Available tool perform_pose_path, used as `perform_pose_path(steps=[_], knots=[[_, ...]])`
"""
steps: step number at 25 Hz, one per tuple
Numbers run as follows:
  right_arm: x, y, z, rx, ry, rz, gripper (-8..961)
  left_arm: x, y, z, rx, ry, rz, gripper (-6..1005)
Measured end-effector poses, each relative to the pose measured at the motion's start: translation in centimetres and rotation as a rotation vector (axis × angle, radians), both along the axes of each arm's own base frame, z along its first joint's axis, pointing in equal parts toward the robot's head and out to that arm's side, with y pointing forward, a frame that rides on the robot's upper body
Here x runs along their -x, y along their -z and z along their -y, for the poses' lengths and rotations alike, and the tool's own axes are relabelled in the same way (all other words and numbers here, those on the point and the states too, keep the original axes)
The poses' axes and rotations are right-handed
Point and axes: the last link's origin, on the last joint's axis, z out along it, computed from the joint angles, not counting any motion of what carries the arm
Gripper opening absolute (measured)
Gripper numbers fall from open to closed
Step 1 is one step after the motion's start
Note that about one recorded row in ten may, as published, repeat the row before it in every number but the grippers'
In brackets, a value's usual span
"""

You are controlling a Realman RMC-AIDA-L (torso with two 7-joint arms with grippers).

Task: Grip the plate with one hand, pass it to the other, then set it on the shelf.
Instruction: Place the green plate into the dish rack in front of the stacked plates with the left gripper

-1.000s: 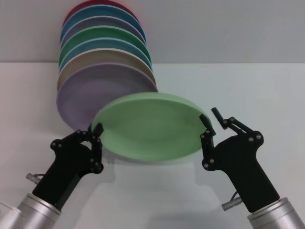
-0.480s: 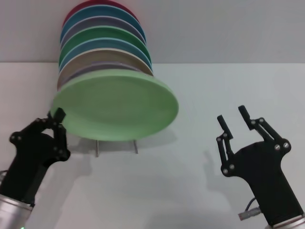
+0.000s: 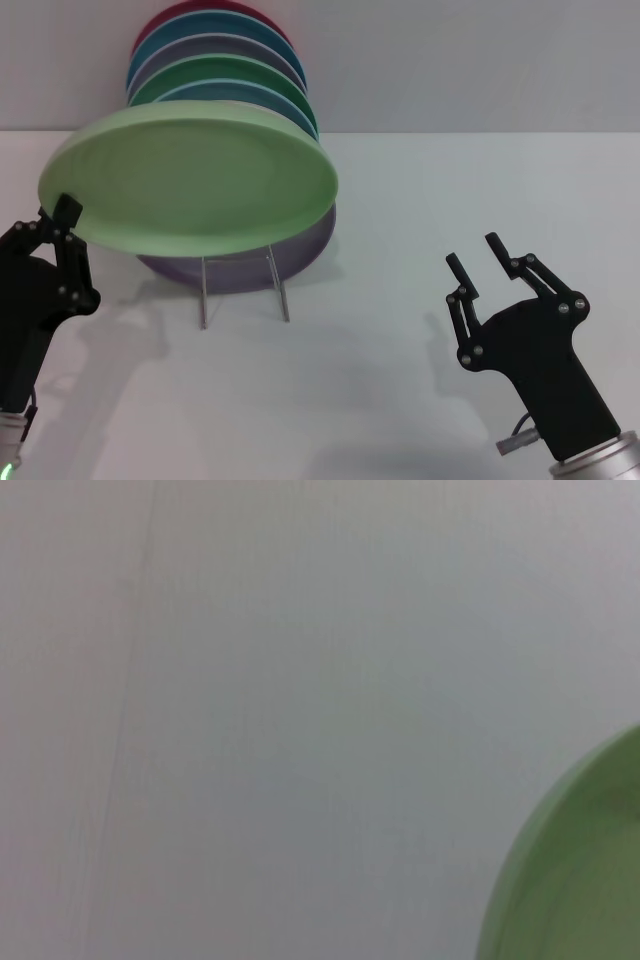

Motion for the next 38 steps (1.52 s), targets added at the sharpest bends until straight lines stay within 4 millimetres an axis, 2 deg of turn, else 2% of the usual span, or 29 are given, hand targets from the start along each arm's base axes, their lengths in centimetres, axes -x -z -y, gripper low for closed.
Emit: perform_pose_path(steps=[12, 38], knots=[[-0.5, -0.1, -0.5, 0.000, 0.011, 0.020, 318, 0.2, 0.8, -1.6, -0.007, -0.030, -0.161, 39], [-0.5, -0.3, -1.3, -0.014, -0.001, 0.039, 319, 2.3, 2.6, -2.4, 0.125, -0.148, -0.251, 39]])
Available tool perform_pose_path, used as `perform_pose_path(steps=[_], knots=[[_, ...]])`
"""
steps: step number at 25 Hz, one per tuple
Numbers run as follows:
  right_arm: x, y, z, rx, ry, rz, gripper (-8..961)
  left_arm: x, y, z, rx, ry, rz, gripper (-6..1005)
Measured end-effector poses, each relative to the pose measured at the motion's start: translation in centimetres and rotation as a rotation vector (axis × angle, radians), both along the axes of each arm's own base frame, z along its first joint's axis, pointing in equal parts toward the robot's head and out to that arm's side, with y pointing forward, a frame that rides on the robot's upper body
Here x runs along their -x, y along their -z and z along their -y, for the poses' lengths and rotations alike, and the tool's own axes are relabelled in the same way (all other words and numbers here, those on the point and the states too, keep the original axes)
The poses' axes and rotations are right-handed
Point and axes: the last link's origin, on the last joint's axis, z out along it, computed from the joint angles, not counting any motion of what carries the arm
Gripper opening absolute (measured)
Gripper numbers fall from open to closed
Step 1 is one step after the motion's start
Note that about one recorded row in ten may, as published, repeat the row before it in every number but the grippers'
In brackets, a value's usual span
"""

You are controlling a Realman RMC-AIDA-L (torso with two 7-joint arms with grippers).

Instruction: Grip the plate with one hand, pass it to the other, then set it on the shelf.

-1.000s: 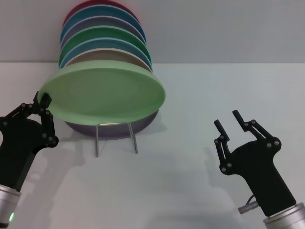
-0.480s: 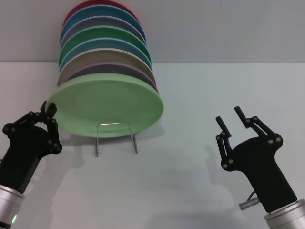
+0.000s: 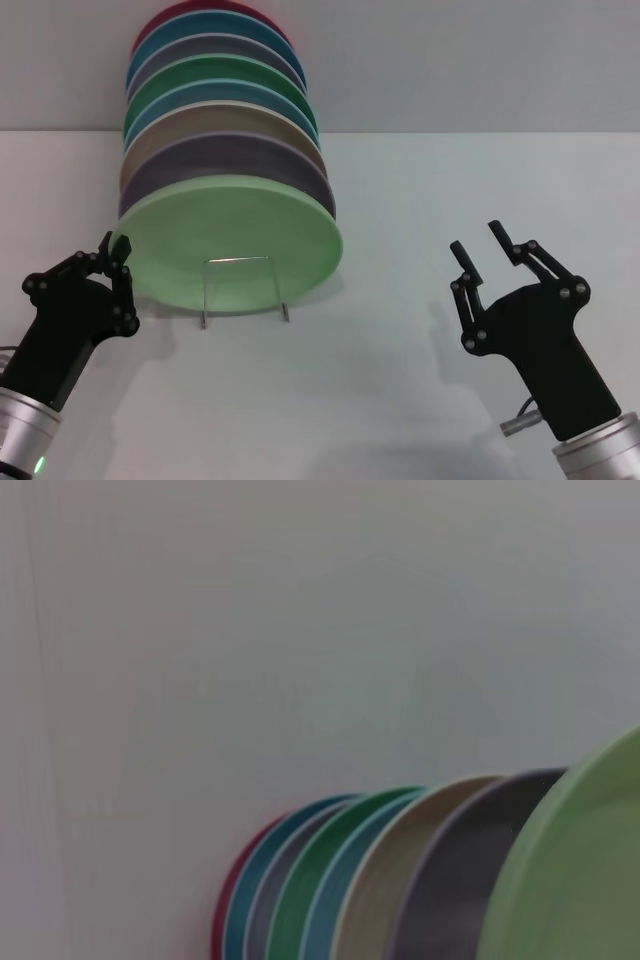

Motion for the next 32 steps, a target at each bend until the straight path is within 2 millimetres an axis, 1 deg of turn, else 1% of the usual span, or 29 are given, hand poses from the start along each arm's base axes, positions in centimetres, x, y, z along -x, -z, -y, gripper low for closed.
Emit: perform_pose_path(steps=[3, 9, 12, 13, 15, 16, 17, 20, 21, 23, 25, 27, 28, 30, 31, 32], knots=[[0.1, 0.0, -0.1, 0.000, -0.002, 0.000, 319, 0.1, 0.1, -0.1, 0.007, -0.010, 0.000, 38], [0.1, -0.1, -0.3, -0.006, -0.001, -0.002, 319, 0.1, 0.1, 0.0, 0.007, -0.010, 0.005, 184], [0.0, -0.1, -0.7, -0.013, 0.013, -0.006, 318, 0.3, -0.1, 0.6, -0.007, -0.012, 0.013, 244], [0.0, -0.3, -1.0, -0.019, 0.022, -0.008, 318, 0.4, -0.2, 0.9, -0.013, -0.011, 0.016, 264], [-0.4, -0.6, -1.8, -0.035, 0.056, -0.026, 318, 0.8, -0.6, 2.2, -0.036, -0.006, 0.029, 303], [-0.9, -1.1, -2.5, -0.044, 0.083, -0.059, 318, 1.0, -1.1, 3.6, -0.063, 0.003, 0.043, 323], [-0.9, -1.1, -2.5, -0.044, 0.083, -0.059, 318, 1.0, -1.1, 3.6, -0.063, 0.003, 0.043, 343], [-1.7, -1.9, -3.7, -0.049, 0.112, -0.125, 318, 1.1, -1.6, 5.4, -0.091, 0.027, 0.069, 411], [-2.3, -2.5, -4.4, -0.048, 0.127, -0.170, 318, 1.2, -1.8, 5.8, -0.093, 0.020, 0.106, 440], [-2.6, -2.8, -4.7, -0.043, 0.134, -0.195, 319, 1.3, -1.9, 5.8, -0.091, 0.014, 0.131, 497], [-3.1, -3.2, -5.2, -0.034, 0.143, -0.234, 341, 1.4, -2.2, 5.6, -0.085, 0.005, 0.177, 554], [-4.0, -3.9, -6.1, -0.006, 0.153, -0.296, 362, 1.5, -2.4, 5.3, -0.085, 0.004, 0.199, 635], [-4.0, -3.9, -6.1, -0.006, 0.153, -0.296, 373, 1.5, -2.6, 5.2, -0.089, 0.003, 0.202, 675], [-4.5, -4.1, -6.7, 0.024, 0.161, -0.331, 395, 1.6, -2.9, 4.8, -0.101, -0.002, 0.211, 756], [-5.0, -4.6, -7.5, 0.048, 0.171, -0.369, 405, 1.8, -3.1, 4.4, -0.111, -0.017, 0.225, 789], [-5.0, -4.6, -7.5, 0.048, 0.171, -0.369, 416, 1.8, -3.1, 4.4, -0.111, -0.017, 0.225, 823]])
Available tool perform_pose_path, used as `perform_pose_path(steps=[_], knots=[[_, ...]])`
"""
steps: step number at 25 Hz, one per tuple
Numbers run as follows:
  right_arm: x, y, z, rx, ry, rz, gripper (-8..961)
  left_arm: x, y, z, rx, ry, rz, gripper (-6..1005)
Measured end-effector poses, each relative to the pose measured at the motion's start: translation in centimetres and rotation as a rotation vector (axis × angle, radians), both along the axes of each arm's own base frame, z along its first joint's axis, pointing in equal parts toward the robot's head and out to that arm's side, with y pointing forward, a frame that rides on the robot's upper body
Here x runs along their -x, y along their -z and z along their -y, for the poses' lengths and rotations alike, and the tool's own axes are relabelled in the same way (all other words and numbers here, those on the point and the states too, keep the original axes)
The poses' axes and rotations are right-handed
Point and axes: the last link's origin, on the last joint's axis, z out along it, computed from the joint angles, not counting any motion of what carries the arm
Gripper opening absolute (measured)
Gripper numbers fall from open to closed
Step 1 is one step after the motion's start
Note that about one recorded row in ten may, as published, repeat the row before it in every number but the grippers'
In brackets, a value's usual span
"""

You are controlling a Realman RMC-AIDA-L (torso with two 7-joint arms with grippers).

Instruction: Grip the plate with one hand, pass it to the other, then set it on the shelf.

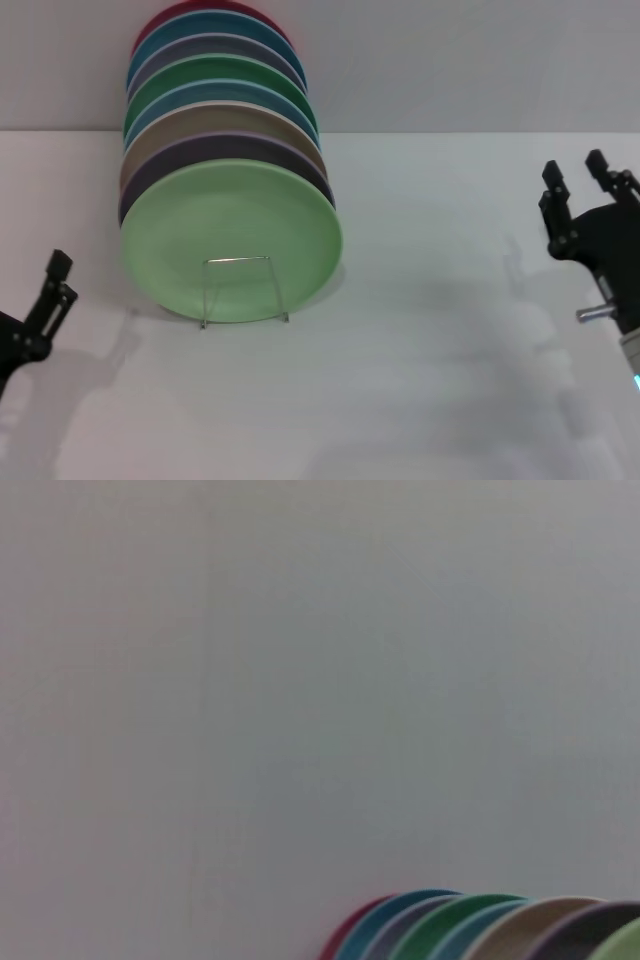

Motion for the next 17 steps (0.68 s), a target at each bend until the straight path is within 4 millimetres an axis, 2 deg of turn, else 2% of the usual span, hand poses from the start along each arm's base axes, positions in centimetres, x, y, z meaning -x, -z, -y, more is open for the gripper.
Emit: perform_pose_path(steps=[1, 7, 13, 17], knots=[[-0.3, -0.3, -0.3, 0.005, 0.002, -0.012, 427, 0.1, -0.1, -0.2, -0.007, -0.011, 0.009, 856], [-1.5, -1.9, -1.9, 0.030, 0.009, -0.068, 492, 0.9, -0.9, -1.2, -0.057, -0.087, 0.051, 853], [-1.8, -2.4, -3.1, 0.030, 0.020, -0.035, 674, 0.9, -1.1, -2.0, -0.069, -0.100, 0.050, 849], [-1.7, -2.4, -3.5, 0.040, 0.022, -0.024, 674, 1.0, -1.2, -2.4, -0.070, -0.105, 0.043, 847]])
